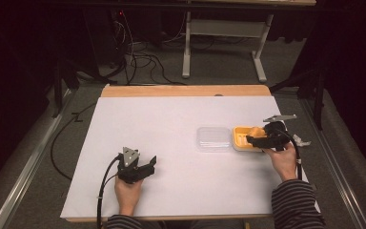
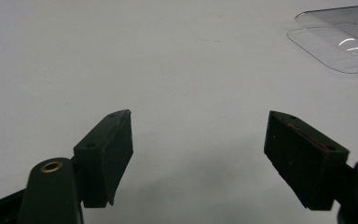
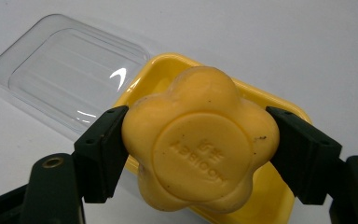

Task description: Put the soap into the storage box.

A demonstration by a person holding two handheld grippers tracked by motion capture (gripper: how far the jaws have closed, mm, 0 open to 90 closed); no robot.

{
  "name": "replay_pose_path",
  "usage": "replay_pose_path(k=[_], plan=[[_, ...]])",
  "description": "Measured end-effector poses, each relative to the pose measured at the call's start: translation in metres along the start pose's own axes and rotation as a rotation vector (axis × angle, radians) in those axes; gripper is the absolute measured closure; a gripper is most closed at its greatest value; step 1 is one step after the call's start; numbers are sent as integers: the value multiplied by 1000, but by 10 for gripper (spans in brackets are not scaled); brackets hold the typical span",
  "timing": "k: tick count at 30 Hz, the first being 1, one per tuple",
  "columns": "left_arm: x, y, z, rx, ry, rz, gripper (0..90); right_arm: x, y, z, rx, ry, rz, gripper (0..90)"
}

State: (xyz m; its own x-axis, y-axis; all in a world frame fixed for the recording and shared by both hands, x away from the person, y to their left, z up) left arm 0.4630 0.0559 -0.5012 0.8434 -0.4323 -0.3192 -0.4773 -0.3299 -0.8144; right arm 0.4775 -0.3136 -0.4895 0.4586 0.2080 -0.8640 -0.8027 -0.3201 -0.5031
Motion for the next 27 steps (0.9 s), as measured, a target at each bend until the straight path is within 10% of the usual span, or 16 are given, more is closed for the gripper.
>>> replay_pose_path(k=[27], plan=[[1, 0, 1, -10, -2, 6, 245, 29, 2, -9, 45, 30, 73, 252]])
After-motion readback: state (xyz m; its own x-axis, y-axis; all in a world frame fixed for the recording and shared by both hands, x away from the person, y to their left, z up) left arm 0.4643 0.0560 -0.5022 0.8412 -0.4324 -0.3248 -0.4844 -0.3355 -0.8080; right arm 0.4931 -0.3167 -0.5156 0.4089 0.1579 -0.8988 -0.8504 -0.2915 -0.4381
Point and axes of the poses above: each handheld gripper's, and its own axes: x roughly forward along the jaws, y roughly out of its underside, z roughly to its left, the point moved 10 cm from there along x, roughly forward along the jaws, and after that the axes turned 12 degrees about z, right-handed, at the moved point
